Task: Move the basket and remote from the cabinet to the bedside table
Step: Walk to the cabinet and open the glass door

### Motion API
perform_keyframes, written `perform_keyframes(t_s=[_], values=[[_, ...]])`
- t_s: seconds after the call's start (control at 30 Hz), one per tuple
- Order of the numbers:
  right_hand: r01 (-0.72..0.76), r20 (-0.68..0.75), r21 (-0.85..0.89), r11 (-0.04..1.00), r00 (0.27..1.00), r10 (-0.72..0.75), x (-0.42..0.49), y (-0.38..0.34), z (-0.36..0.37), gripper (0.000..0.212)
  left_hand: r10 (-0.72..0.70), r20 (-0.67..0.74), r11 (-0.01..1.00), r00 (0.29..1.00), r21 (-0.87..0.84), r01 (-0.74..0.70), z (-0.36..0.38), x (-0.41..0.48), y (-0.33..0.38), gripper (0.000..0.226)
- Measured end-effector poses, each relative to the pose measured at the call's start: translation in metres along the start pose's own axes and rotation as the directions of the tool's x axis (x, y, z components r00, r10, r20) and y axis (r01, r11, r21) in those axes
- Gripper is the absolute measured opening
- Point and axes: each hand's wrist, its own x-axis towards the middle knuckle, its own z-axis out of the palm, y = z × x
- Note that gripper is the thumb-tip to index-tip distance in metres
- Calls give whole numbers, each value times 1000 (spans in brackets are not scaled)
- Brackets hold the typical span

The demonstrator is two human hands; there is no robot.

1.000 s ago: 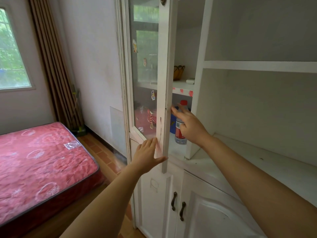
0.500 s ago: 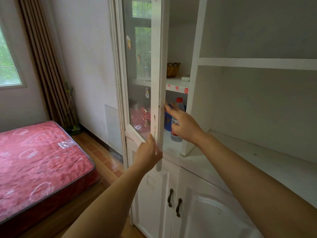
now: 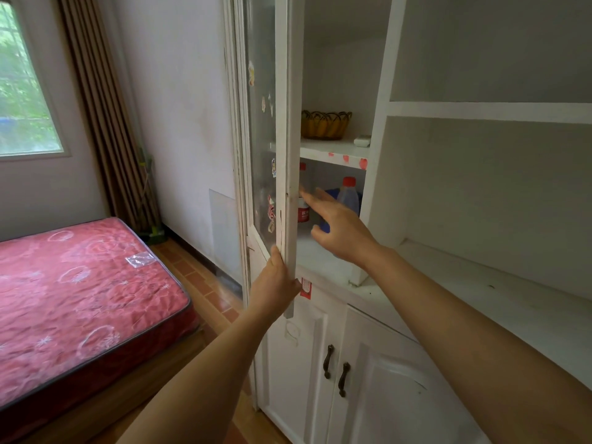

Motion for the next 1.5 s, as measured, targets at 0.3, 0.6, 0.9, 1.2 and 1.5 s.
perform_keyframes(t_s=[0.3, 0.6, 0.9, 1.2, 1.5], values=[[45, 23, -64, 997, 999, -44, 5, -3, 19, 72, 29, -21, 999, 999, 17, -29, -25, -7, -22, 82], [21, 49, -51, 998, 999, -19, 9, 2, 49, 73, 48, -35, 999, 998, -16, -49, -52, -16, -46, 72], [87, 115, -28, 996, 990, -83, 27, -12, 71, 75, 42, -73, 997, 996, 66, -37, -84, -29, -64, 65], [137, 138, -4, 991, 981, -135, 44, -28, 95, 72, 9, -148, 982, 989, 190, 20, -111, -34, -92, 43], [193, 160, -27, 981, 969, -186, 63, -51, 123, 72, -17, -242, 971, 970, 229, 74, -132, -31, -120, 34]])
